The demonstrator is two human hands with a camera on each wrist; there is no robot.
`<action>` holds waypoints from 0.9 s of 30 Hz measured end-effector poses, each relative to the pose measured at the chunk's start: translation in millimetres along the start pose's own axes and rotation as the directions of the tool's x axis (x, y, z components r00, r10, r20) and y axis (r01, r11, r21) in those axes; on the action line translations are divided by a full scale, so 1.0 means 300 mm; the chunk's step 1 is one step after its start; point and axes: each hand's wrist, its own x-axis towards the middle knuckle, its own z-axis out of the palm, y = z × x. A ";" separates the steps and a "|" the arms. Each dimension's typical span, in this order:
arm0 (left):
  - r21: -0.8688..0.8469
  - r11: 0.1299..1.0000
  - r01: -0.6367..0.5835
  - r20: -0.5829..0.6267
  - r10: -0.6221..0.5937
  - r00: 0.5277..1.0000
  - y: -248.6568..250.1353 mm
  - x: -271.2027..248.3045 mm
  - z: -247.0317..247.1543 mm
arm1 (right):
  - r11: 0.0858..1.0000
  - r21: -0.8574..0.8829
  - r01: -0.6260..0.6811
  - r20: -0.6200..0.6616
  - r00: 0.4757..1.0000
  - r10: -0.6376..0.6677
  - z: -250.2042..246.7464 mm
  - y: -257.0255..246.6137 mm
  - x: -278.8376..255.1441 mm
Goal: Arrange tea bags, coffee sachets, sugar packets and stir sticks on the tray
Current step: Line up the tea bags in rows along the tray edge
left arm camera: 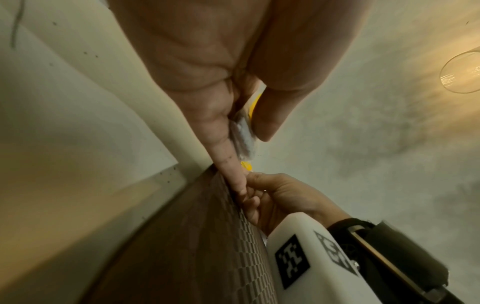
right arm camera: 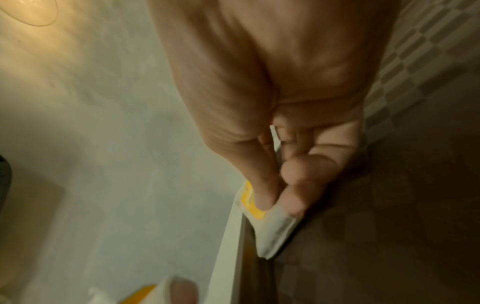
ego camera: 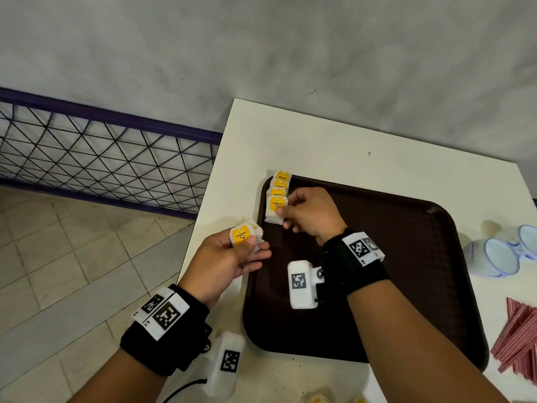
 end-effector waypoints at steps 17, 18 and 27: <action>0.052 0.998 0.048 0.118 -0.054 0.992 0.002 0.003 -0.003 | 0.965 -0.089 0.245 -0.005 0.969 -0.247 -0.010 0.001 -0.065; 0.062 0.997 0.040 0.124 -0.047 0.991 -0.001 0.006 0.001 | 0.959 -0.040 0.279 0.104 0.956 -0.274 -0.014 0.000 -0.096; 0.031 1.000 0.000 0.114 -0.003 0.993 0.004 0.002 0.020 | 0.943 0.042 0.331 0.274 0.904 -0.329 -0.049 0.006 -0.171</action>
